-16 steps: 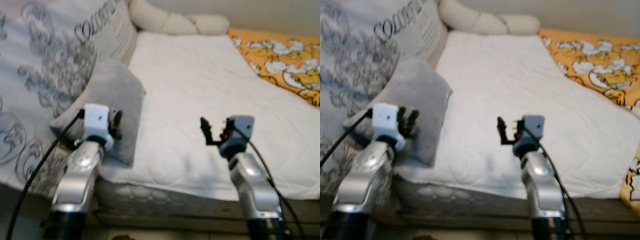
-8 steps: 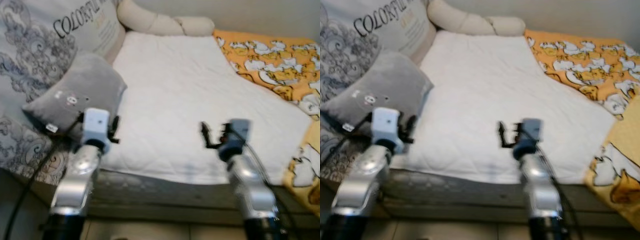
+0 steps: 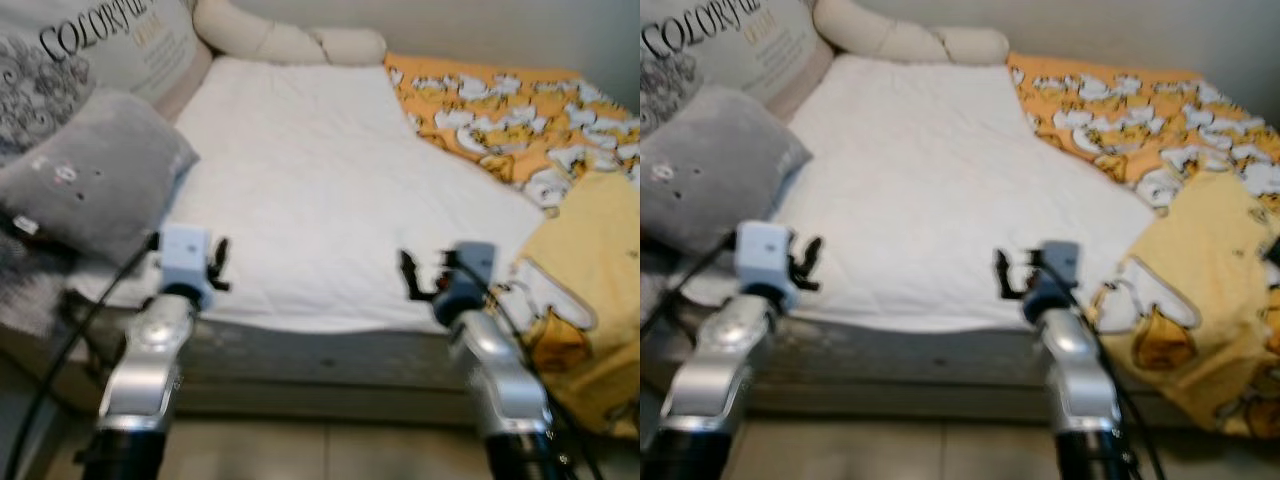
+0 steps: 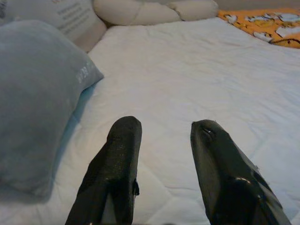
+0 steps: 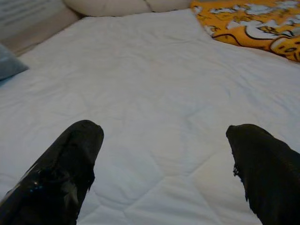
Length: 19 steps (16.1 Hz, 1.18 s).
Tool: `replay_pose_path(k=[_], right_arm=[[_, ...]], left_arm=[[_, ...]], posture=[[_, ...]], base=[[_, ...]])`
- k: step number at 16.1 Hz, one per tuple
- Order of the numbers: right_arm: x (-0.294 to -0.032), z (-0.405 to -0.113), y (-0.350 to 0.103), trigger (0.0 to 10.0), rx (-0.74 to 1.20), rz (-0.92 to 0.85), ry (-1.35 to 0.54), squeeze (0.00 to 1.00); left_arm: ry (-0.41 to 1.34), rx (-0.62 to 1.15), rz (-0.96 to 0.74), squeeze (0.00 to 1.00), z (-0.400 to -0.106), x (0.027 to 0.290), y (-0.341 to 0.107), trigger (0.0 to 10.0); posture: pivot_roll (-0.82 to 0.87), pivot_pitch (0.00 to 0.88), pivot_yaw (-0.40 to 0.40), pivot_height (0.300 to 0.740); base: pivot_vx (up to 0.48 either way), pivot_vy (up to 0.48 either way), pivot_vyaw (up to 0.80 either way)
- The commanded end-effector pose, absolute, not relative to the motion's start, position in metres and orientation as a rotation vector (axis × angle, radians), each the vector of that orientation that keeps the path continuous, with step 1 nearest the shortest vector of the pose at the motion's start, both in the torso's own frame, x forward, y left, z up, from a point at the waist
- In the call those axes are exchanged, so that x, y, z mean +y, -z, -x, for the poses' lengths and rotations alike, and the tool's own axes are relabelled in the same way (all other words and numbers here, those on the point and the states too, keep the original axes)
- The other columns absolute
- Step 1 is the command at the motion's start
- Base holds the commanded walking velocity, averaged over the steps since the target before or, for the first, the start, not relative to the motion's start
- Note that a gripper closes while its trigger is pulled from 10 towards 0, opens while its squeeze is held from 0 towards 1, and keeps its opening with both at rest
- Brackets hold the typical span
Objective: Clean up the room
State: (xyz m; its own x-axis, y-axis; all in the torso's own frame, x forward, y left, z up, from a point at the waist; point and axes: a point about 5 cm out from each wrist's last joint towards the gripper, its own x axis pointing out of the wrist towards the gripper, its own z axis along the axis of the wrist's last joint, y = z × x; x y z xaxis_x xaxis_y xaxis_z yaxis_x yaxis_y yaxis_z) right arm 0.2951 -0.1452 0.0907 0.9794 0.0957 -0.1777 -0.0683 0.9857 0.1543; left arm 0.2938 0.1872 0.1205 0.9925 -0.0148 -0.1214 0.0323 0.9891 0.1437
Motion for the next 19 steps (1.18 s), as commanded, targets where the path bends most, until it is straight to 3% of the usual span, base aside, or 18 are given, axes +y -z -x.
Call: replay_pose_path(k=[1,9,19], right_arm=[[-0.1551,-0.2966,-0.0922,10.0,0.184,-0.121,-0.054,0.00],[-0.1590,-0.2983,-0.0899,10.0,0.194,-0.104,-0.039,0.00],[-0.1622,-0.3005,-0.0898,10.0,0.199,-0.096,-0.026,0.00]], left_arm=[[0.042,0.115,-0.147,0.00,-0.2956,0.1798,-0.1212,10.0],[0.037,0.122,-0.163,0.00,-0.2966,0.1816,-0.1198,10.0],[0.033,0.129,-0.172,0.00,-0.2984,0.1834,-0.1187,10.0]], posture=[[0.10,0.000,-0.022,0.740],[0.11,0.000,-0.021,0.740],[0.10,0.000,-0.018,0.740]], base=[[0.000,-0.480,0.00],[0.000,-0.480,0.00],[0.000,-0.480,0.74]])
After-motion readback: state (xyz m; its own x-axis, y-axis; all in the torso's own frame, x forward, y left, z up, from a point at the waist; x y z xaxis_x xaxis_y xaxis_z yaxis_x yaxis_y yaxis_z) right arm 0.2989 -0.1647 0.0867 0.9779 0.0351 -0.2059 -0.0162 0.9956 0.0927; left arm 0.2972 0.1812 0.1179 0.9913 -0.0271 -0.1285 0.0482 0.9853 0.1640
